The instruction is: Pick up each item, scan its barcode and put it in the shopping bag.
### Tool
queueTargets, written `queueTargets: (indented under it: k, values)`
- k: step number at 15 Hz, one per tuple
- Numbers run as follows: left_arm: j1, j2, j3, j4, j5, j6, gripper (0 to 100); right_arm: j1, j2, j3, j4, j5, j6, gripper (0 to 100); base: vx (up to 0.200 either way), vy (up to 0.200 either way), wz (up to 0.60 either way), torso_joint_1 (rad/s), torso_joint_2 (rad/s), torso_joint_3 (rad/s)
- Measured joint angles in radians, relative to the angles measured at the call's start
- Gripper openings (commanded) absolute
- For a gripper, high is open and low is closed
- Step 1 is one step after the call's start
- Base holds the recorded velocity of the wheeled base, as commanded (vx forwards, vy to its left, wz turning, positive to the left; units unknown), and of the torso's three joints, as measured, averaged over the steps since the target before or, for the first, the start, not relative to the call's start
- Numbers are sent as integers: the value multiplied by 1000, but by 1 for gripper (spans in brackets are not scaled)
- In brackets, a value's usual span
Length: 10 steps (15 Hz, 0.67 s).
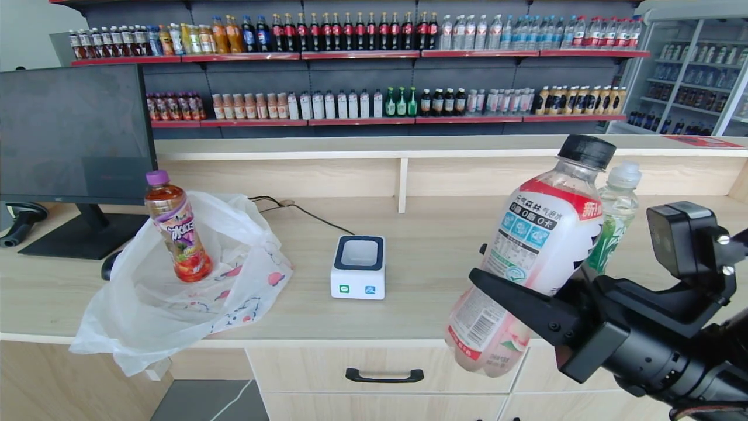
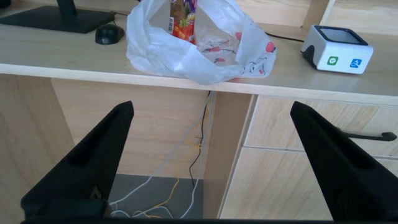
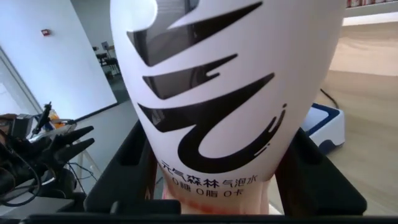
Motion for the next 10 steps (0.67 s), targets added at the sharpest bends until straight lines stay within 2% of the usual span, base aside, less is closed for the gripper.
queueTargets:
  k: [4,7,10]
  values:
    - [0,0,0,0,0,1,100,26,-14,-51,1,82,105,0,0,0,0,0,0,0]
    - [0,0,0,0,0,2,100,49,-25,-58,2,84,115,0,0,0,0,0,0,0]
    - [0,0,0,0,0,2,100,53,-32,-99,2,85,188,0,0,0,0,0,0,0]
